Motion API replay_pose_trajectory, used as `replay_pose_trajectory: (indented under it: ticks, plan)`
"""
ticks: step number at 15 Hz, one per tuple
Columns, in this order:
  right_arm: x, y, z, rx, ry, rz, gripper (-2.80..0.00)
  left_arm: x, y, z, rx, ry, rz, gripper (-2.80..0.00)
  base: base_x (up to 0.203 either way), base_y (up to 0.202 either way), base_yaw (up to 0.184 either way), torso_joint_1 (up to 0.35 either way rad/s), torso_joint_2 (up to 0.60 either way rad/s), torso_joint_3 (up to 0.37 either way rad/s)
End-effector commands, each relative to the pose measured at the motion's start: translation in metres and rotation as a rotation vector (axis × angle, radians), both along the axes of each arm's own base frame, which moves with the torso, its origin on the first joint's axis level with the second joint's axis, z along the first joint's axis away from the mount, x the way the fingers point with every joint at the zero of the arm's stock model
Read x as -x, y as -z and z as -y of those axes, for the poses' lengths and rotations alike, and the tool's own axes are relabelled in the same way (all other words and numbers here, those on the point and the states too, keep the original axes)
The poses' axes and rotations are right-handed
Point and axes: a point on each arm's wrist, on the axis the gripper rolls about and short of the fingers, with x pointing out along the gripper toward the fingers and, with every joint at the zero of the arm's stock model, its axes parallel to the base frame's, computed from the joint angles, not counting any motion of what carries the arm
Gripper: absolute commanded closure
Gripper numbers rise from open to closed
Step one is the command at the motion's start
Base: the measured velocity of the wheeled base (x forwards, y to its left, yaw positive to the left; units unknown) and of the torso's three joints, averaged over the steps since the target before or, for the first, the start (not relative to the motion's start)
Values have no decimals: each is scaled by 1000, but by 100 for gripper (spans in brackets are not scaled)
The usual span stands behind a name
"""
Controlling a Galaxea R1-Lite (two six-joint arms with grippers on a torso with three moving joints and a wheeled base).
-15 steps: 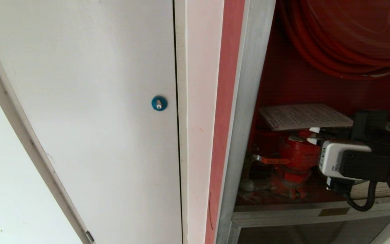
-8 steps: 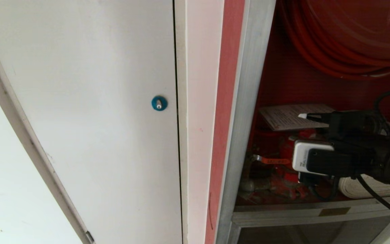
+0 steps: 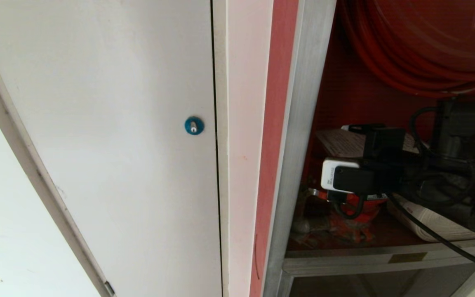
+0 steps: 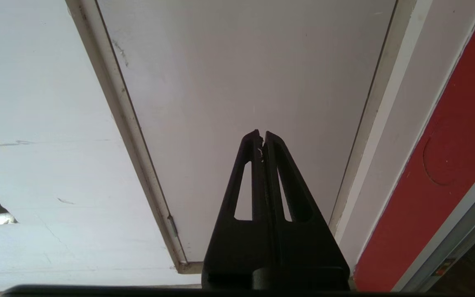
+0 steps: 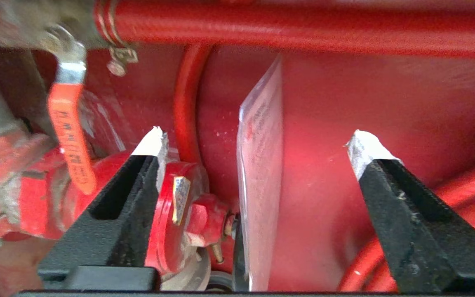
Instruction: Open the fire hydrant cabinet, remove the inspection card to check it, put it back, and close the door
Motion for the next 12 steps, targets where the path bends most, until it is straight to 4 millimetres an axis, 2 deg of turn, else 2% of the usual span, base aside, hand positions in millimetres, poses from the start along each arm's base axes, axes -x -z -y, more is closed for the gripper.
replay_pose_trajectory:
  ticks: [1,12]
  plan:
    - [-16,5,-1,19,25,-15,-280,0,2,0,1,0,-5,0,0,0,0,0,0,0]
    - [-38,-1,7,21,80,7,-280,0,2,0,1,0,-5,0,0,0,0,0,0,0]
